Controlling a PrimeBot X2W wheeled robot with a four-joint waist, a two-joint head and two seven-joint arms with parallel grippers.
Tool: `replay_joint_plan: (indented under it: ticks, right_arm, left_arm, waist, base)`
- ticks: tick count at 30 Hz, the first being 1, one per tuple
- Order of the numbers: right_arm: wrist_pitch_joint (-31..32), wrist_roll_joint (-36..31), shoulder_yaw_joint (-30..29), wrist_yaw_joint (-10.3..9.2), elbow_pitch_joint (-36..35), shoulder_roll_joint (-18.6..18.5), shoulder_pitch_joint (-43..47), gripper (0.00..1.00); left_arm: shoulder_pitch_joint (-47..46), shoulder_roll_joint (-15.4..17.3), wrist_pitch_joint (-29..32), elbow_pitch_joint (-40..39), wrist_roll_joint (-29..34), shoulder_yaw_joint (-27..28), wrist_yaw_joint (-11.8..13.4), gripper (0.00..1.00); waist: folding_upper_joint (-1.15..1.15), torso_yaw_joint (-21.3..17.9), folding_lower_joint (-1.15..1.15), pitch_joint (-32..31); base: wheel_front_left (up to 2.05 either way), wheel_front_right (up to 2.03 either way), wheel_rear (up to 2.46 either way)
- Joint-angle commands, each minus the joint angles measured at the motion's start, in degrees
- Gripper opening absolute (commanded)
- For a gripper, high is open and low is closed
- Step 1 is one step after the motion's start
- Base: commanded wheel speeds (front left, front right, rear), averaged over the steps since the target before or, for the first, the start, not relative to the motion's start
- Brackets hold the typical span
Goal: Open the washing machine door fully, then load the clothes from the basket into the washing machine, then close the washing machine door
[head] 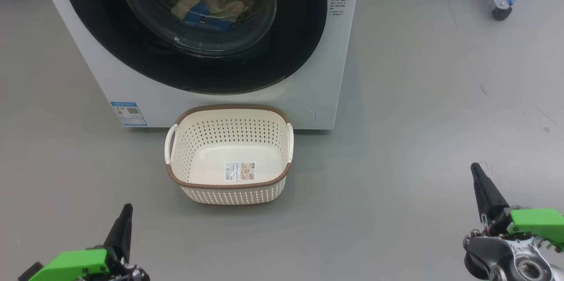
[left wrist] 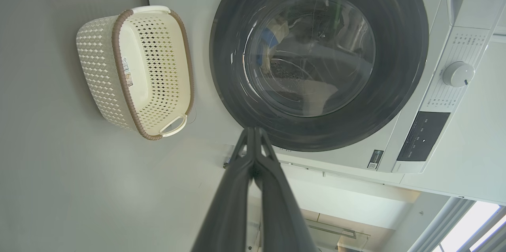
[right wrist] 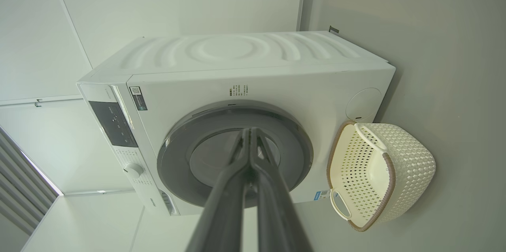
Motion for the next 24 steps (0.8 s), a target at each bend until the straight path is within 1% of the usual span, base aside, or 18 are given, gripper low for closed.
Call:
replay_joint_plan:
  ticks: [1, 24]
  right_arm:
    - [0.42, 0.11, 0.89, -0.16, -1.82, -1.22, -3.09, 0.0]
    - [0.51, 0.02, 0.78, -0.16, -1.81, -1.14, -3.1, 0.0]
  left_arm:
    - [-2.82, 0.83, 0.35, -1.59, 0.26, 2.08, -0.23, 0.0]
    - [-2.85, 0.59, 0.62, -1.57, 0.54, 2.41, -0.23, 0.0]
  waist:
    - [0.0, 0.0, 0.0, 0.0]
    - [0.0, 0.0, 0.0, 0.0]
  base:
    - [0.0, 0.0, 0.0]
    - [0.0, 0.0, 0.0]
